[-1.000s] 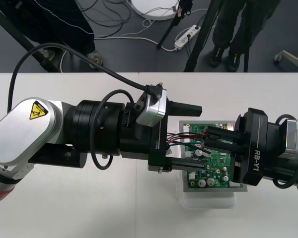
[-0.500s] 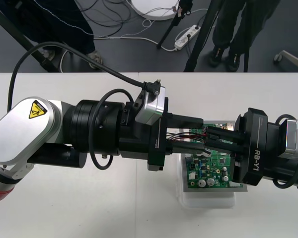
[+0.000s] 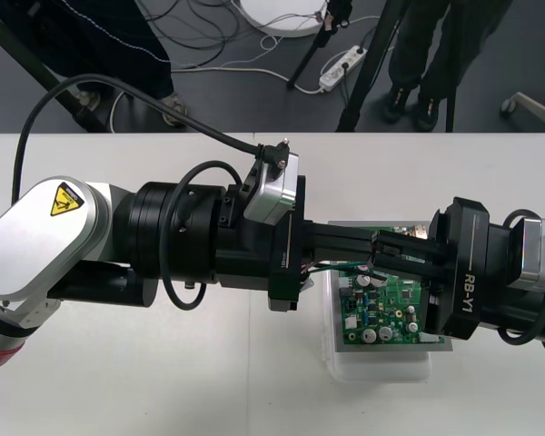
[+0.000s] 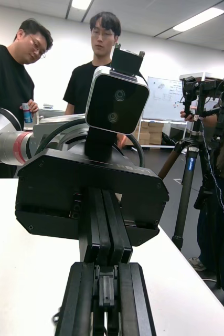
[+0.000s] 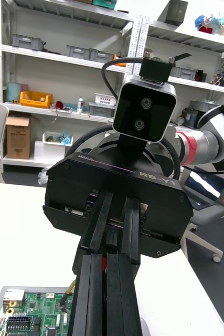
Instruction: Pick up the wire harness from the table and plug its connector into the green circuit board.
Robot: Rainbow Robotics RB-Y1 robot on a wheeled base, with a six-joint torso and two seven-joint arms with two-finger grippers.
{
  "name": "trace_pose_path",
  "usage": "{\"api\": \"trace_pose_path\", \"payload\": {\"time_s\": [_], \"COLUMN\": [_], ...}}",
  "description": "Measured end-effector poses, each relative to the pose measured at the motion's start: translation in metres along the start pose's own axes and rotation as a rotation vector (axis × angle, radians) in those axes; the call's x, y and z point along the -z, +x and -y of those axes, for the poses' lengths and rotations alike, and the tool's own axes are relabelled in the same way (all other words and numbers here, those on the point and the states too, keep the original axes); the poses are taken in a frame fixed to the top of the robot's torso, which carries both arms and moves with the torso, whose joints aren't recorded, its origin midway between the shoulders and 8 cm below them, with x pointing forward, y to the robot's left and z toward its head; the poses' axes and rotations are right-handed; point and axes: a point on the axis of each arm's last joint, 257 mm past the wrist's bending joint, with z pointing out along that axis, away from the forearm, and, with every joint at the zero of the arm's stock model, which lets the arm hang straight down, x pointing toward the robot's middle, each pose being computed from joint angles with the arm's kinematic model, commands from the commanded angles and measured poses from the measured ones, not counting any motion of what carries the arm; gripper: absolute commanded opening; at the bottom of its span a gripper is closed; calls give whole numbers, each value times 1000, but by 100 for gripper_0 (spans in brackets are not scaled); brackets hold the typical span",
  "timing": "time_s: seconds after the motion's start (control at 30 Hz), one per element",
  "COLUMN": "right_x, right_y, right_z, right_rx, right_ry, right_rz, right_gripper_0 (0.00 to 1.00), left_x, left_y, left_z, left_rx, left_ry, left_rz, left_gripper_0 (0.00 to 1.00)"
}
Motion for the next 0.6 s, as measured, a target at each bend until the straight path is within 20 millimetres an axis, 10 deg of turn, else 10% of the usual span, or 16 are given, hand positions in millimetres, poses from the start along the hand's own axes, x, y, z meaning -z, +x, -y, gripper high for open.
{"api": "trace_pose_path", "payload": {"time_s": [0.37, 0.53, 0.6], "right_x": [0, 0, -1], "right_y": [-1, -1, -1], "right_z": [0, 0, 1], "right_rx": [1, 2, 1], "right_ry": [0, 1, 2], "right_rz": [1, 1, 1], "right_gripper_0": [0, 95, 100], "left_x": [0, 0, 0], "left_y": [-1, -1, -1], "left_z": [0, 0, 0], "left_rx": [-12, -34, -39], "left_ry": [1, 1, 1], "left_rz": [3, 5, 5], "left_gripper_0": [0, 0, 0]}}
